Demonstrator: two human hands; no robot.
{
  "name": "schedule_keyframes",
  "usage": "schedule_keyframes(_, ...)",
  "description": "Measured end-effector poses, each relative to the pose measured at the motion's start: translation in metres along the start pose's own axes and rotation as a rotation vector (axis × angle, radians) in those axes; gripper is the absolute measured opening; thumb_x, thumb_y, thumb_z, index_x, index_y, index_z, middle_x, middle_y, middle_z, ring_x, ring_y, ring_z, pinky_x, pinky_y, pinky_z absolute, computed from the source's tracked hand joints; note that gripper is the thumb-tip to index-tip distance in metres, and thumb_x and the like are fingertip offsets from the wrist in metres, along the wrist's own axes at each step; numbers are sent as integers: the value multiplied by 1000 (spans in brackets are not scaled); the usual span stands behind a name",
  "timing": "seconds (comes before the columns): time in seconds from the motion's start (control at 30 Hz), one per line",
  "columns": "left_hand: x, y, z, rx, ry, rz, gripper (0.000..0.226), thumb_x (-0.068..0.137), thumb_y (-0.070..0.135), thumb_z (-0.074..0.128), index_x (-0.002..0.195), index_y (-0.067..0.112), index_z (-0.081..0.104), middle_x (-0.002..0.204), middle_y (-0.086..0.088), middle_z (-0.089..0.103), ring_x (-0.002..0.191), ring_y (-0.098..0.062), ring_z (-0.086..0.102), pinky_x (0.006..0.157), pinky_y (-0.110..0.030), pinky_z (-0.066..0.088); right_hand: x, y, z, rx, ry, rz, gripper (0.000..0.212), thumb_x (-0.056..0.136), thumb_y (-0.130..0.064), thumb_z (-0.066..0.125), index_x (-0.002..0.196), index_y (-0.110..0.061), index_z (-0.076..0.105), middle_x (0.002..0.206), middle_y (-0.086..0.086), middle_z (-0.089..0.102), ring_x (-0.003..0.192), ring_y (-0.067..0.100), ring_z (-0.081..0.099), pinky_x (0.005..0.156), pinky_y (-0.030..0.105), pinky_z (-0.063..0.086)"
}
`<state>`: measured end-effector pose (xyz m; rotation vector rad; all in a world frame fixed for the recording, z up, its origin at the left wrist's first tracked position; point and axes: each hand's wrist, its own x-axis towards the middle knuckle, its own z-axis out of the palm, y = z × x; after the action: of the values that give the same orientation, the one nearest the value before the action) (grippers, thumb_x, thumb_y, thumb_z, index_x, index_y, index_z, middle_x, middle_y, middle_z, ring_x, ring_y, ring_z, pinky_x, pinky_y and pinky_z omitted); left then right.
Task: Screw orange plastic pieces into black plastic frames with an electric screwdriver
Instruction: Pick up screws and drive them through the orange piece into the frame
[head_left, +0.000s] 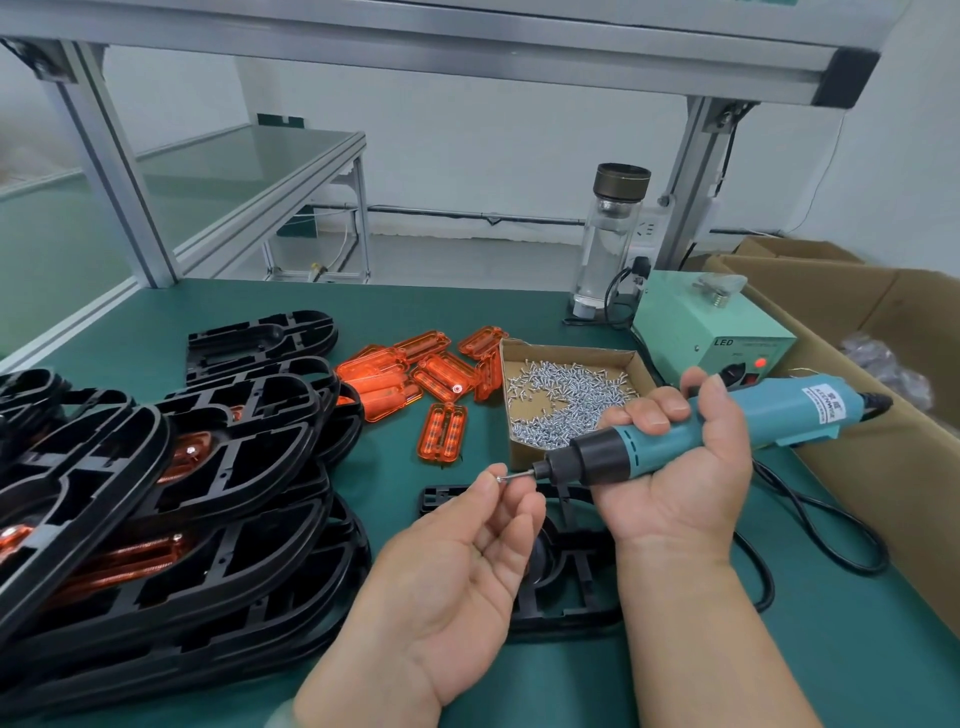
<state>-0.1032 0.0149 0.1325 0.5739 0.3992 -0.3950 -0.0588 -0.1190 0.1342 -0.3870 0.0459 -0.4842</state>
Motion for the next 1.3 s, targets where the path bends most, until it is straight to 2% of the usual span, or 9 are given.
schedule_keyframes(0.17, -3, -1, 0, 24, -3, 42, 26, 65, 6, 64, 90, -4, 65, 74, -16, 70, 59, -18, 68, 52, -20, 56, -1, 0, 1, -6, 1, -12, 6, 81, -25, 59, 84, -21, 56, 56, -11, 45, 43, 5, 43, 55, 19, 44)
schedule_keyframes(0.33, -3, -2, -1, 56, 13, 89, 15, 84, 1, 59, 98, -3, 63, 73, -13, 71, 58, -16, 68, 50, -18, 54, -2, 0, 1, -18, 5, -12, 9, 93, -25, 52, 84, -22, 56, 56, -12, 46, 43, 4, 43, 55, 19, 44)
schedule_keyframes(0.5, -2, -7, 0, 120, 32, 141, 11, 85, 5, 59, 95, 3, 63, 68, -9, 70, 54, -12, 66, 47, -17, 52, -3, 0, 2, -24, -10, -18, 8, 91, -24, 53, 84, -22, 56, 56, -11, 45, 44, 4, 43, 54, 20, 44)
schedule_keyframes(0.7, 0, -6, -3, 320, 38, 283, 11, 87, 9, 60, 92, 3, 67, 71, -9, 71, 56, -11, 65, 48, -17, 51, -3, -2, 2, -20, 1, -19, 10, 93, -26, 52, 84, -22, 55, 57, -11, 45, 44, 4, 43, 54, 19, 44)
schedule_keyframes(0.83, 3, -4, -5, 433, 54, 343, 7, 88, 8, 61, 86, 5, 68, 69, -7, 70, 54, -10, 63, 46, -16, 49, -3, -2, 2, -14, -11, -23, 5, 85, -27, 57, 84, -23, 55, 57, -11, 44, 44, 4, 42, 55, 20, 43)
schedule_keyframes(1.0, 4, -1, -8, 582, 38, 385, 9, 88, 8, 62, 81, 6, 68, 65, -6, 68, 52, -10, 59, 45, -16, 47, -4, -1, 3, -16, -36, -20, 9, 79, -28, 60, 85, -23, 56, 57, -11, 45, 44, 4, 43, 55, 19, 43)
schedule_keyframes(1.1, 5, 3, -8, 703, 31, 431, 10, 88, 9, 62, 81, 10, 70, 65, -4, 69, 53, -9, 60, 47, -15, 47, -4, -2, 3, -19, -68, -21, 5, 86, -27, 58, 84, -23, 58, 58, -12, 45, 45, 4, 43, 56, 19, 43)
schedule_keyframes(1.17, 5, 5, -9, 745, 29, 446, 10, 88, 9, 63, 81, 11, 70, 64, -3, 70, 52, -7, 59, 47, -15, 46, -4, -2, 2, -16, -78, -22, 11, 92, -26, 53, 84, -23, 59, 58, -11, 46, 45, 4, 44, 56, 19, 44)
schedule_keyframes(1.3, 5, 5, -9, 767, 35, 458, 10, 86, 9, 64, 81, 15, 71, 67, -3, 71, 53, -6, 59, 48, -14, 46, -4, -3, 2, -23, -74, -32, 5, 85, -27, 57, 86, -22, 57, 58, -11, 45, 45, 4, 43, 56, 20, 43)
